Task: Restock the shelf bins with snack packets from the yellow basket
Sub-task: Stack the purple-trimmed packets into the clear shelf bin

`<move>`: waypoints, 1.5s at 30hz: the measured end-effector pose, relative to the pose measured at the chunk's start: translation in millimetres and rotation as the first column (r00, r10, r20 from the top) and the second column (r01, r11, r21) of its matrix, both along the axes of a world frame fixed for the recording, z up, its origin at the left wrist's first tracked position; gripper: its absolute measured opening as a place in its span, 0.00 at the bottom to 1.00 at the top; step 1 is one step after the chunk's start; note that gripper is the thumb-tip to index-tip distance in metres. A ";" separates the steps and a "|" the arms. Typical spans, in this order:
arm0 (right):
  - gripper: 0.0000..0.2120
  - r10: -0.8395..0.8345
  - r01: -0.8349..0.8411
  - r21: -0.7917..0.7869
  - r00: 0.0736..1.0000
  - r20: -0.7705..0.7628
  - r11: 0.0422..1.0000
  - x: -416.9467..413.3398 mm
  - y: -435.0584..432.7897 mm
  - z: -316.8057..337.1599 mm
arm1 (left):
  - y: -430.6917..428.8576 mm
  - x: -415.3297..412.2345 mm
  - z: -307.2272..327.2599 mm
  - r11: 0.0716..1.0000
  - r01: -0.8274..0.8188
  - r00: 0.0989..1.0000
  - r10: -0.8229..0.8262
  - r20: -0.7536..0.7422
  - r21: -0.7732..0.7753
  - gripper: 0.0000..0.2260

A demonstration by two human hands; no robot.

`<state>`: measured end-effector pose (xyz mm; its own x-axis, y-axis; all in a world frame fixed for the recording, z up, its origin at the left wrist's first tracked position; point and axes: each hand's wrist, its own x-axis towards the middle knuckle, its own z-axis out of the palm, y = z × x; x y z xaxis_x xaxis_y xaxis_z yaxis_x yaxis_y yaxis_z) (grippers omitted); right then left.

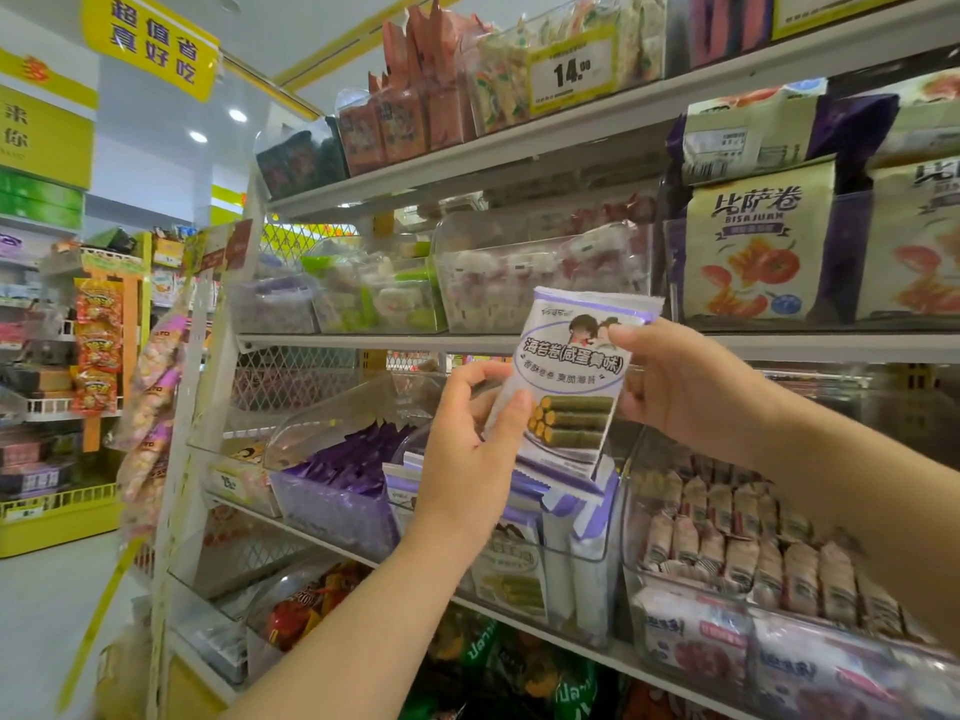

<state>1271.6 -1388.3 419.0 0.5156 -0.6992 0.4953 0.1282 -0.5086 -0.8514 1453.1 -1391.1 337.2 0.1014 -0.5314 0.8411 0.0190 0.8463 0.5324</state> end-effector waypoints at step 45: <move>0.06 -0.547 0.077 -0.678 0.660 -0.515 0.731 165.1 32.0 -266.4 | 79.0 152.9 -253.9 0.566 -0.824 0.421 0.645 0.637 -0.028 0.10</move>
